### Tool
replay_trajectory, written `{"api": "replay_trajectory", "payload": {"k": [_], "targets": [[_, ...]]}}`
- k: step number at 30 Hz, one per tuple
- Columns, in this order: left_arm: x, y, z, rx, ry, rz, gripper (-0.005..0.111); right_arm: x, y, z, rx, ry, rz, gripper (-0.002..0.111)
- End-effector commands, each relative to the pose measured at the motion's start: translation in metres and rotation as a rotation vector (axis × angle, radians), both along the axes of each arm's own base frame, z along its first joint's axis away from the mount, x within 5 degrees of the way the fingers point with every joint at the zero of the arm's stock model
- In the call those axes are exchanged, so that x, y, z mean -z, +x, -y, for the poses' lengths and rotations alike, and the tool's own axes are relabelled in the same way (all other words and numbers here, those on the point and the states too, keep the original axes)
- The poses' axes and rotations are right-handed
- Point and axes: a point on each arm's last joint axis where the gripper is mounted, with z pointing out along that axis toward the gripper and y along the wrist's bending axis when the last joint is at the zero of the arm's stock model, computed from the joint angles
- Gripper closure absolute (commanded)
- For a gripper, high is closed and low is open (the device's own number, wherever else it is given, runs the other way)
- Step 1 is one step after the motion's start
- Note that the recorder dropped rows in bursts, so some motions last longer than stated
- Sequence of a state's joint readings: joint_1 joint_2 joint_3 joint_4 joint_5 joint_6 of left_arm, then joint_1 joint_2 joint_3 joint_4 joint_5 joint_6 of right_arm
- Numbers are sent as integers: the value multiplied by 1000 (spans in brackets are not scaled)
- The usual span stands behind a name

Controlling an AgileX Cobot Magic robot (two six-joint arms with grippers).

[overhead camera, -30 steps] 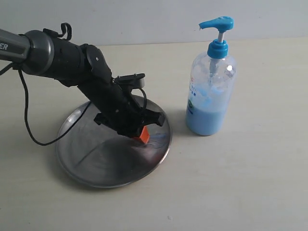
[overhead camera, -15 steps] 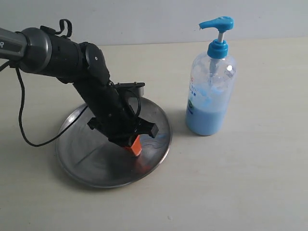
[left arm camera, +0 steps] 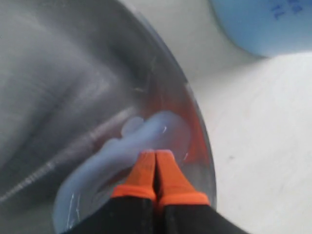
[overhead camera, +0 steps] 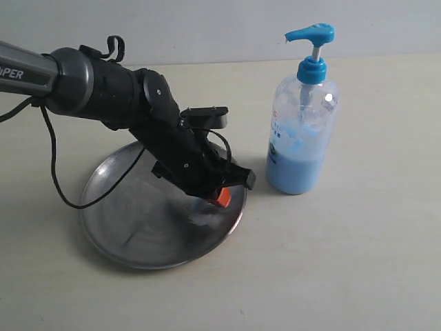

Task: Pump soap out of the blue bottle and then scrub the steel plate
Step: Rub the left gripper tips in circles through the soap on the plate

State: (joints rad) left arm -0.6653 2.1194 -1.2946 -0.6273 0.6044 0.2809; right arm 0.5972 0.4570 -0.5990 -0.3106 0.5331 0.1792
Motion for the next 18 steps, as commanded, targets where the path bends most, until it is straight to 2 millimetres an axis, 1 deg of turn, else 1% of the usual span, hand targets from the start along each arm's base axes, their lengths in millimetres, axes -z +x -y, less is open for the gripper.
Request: {"api": "replay_trajectory", "payload": {"k": [1, 5, 9, 17, 18], "targets": [[-3, 3, 5, -53, -37, 36, 107, 0, 0, 0, -1, 13, 7, 108], [7, 3, 4, -43, -14, 29, 107, 0, 0, 0, -1, 13, 7, 108], [13, 3, 1, 11, 36, 51, 107, 0, 0, 0, -1, 13, 7, 108], [17, 4, -10, 46, 133, 42, 107, 0, 0, 0, -1, 13, 7, 108], [18, 2, -13, 66, 167, 34, 107, 0, 0, 0, -1, 13, 7, 108]]}}
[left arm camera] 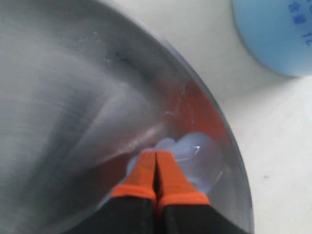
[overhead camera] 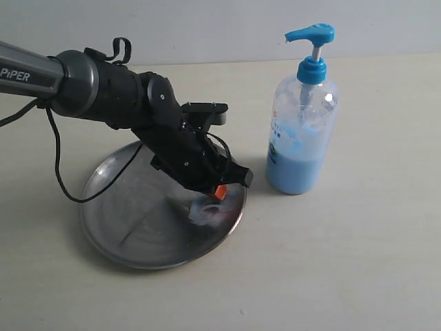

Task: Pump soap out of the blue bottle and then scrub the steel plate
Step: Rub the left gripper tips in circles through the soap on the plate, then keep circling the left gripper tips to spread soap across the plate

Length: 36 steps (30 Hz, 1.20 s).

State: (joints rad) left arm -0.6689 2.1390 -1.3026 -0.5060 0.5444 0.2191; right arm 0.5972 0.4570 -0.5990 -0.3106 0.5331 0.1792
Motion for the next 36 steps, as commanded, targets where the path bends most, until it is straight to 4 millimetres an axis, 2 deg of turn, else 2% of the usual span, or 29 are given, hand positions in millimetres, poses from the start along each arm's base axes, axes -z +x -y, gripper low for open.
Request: {"api": "replay_trajectory", "payload": {"k": [1, 6, 11, 27, 36], "targets": [[10, -5, -13, 56, 124, -46, 107, 0, 0, 0, -1, 13, 7, 108], [11, -13, -21, 117, 205, -126, 107, 0, 0, 0, -1, 13, 7, 108], [11, -19, -19, 126, 212, -172, 107, 0, 0, 0, -1, 13, 7, 108], [9, -10, -3, -28, 31, -126, 107, 0, 0, -1, -4, 22, 3, 108], [10, -12, 2, -8, 8, -116, 107, 0, 0, -1, -4, 23, 4, 108]]}}
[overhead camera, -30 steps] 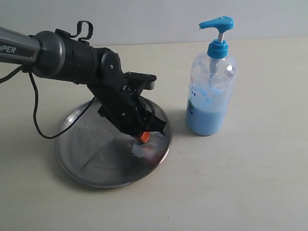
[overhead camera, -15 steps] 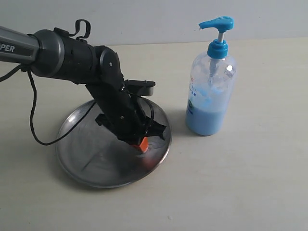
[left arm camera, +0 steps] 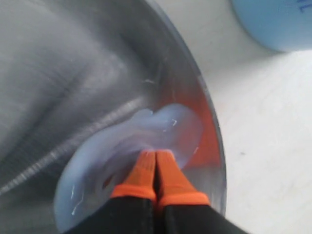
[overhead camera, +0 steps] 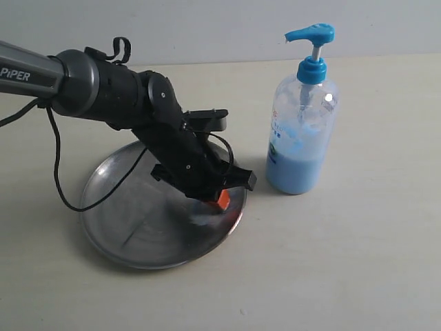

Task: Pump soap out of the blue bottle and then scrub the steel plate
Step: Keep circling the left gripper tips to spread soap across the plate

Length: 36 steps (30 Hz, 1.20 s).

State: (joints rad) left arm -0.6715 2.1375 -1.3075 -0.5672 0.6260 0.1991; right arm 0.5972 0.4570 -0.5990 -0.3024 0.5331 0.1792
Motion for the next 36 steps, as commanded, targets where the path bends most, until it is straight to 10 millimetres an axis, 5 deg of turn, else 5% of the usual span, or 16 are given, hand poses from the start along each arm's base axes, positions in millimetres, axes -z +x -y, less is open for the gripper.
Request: {"api": "replay_trajectory", "payload": {"k": [1, 16, 36], "targets": [[12, -4, 0, 18, 22, -8, 107, 0, 0, -1, -2, 17, 9, 108], [14, 10, 4, 49, 24, 51, 107, -1, 0, -1, -6, 26, 11, 108], [7, 17, -25, 189, 257, -42, 107, -1, 0, -1, -6, 26, 11, 108]]}}
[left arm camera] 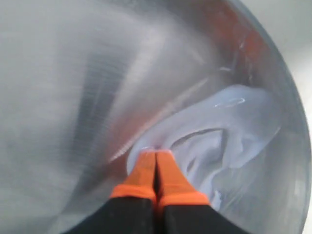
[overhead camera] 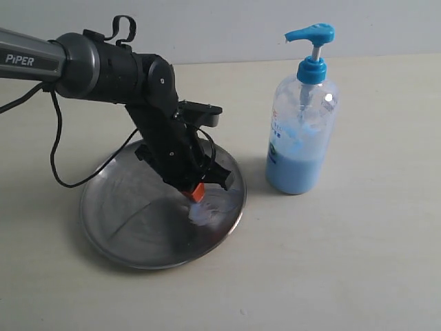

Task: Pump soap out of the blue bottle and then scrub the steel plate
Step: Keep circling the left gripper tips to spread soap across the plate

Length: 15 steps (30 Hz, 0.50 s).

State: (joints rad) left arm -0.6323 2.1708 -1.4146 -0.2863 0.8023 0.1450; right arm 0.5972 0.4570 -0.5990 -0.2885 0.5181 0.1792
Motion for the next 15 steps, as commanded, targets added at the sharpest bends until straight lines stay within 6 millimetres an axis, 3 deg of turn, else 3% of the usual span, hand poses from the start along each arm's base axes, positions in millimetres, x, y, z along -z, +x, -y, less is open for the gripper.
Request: {"api": "replay_trajectory", "payload": {"k": [1, 15], "targets": [[10, -3, -7, 39, 78, -60, 107, 1, 0, 0, 1, 7, 6, 108], [0, -7, -3, 50, 71, -146, 107, 1, 0, 0, 1, 9, 4, 108]]}}
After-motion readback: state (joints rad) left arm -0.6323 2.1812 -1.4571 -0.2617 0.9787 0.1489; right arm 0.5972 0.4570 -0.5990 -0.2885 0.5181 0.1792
